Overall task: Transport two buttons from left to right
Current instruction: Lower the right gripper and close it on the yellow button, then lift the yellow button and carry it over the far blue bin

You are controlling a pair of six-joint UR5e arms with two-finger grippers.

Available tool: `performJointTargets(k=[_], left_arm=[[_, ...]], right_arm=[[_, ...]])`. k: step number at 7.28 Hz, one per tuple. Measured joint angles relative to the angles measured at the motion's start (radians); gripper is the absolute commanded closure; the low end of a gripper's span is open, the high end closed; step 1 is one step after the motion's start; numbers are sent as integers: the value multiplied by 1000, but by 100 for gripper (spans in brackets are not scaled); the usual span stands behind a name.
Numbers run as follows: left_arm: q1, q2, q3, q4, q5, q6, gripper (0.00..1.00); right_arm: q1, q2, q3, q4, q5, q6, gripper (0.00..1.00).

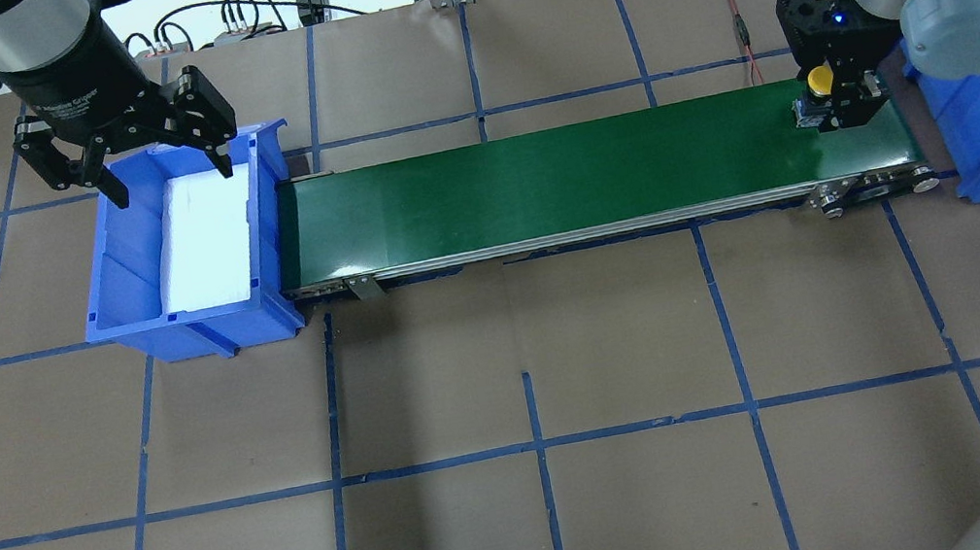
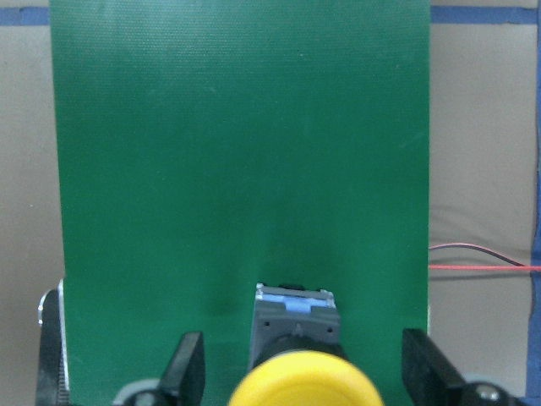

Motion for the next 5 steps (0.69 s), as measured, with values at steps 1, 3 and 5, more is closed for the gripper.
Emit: performJointTargets(k=[1, 3, 5], left_arm=[[0, 0, 0, 0, 0, 0, 0], [0, 0, 0, 1, 0, 0, 0], [0, 0, 0, 1, 0, 0, 0]], right_arm=[[-4, -2, -4, 1, -4, -1, 95], [-6, -7, -14, 3, -6, -2, 94], [-14, -10, -72, 15, -5, -13, 94]])
